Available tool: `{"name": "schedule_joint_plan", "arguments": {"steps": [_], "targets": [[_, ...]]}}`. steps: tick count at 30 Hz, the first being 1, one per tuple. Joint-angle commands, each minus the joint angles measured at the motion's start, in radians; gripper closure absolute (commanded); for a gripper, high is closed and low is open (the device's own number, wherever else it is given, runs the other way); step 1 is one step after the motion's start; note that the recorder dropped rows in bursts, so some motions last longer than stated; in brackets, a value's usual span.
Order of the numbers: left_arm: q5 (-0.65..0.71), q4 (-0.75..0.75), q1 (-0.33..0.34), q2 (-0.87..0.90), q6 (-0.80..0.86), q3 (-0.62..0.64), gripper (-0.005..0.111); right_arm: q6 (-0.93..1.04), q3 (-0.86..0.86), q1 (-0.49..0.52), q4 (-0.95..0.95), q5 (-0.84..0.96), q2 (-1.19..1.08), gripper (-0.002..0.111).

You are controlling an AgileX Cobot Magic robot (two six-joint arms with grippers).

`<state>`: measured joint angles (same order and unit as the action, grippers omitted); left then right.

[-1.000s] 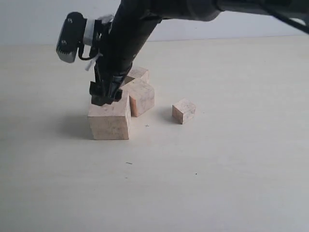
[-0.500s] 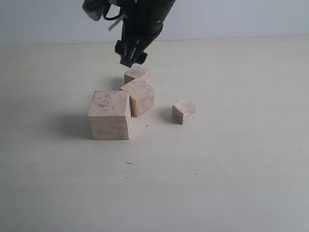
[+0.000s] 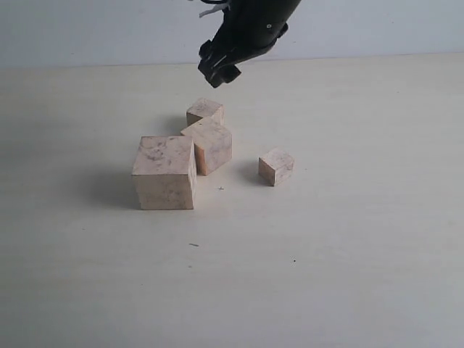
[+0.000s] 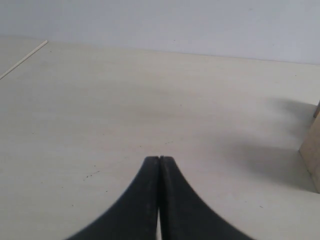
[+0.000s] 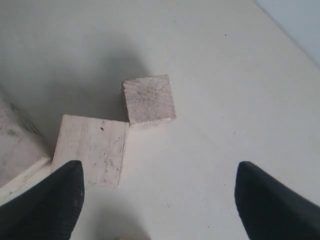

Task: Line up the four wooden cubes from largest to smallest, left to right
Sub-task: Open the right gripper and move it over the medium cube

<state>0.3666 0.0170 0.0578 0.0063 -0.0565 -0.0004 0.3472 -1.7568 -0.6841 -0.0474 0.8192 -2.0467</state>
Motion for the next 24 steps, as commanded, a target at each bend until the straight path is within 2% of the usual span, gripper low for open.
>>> {"name": "schedule_joint_plan", "arguments": {"steps": [1,5,10,15,24], "targets": [[-0.010,-0.002,-0.001,-0.006,-0.001,0.000,0.107,0.081,-0.005,0.004,-0.068,0.070,-0.029,0.032],[-0.010,-0.002,-0.001,-0.006,-0.001,0.000,0.107,0.182,-0.005,0.004,-0.163,0.121,-0.051,0.032],[-0.010,-0.002,-0.001,-0.006,-0.001,0.000,0.107,0.156,-0.005,0.006,-0.098,0.128,-0.060,0.032],[-0.010,-0.002,-0.001,-0.006,-0.001,0.000,0.107,0.098,-0.005,0.017,-0.144,0.130,-0.060,0.023],[-0.010,-0.002,-0.001,-0.006,-0.001,0.000,0.107,0.182,0.076,0.017,-0.189,0.064,-0.060,0.022]]}}
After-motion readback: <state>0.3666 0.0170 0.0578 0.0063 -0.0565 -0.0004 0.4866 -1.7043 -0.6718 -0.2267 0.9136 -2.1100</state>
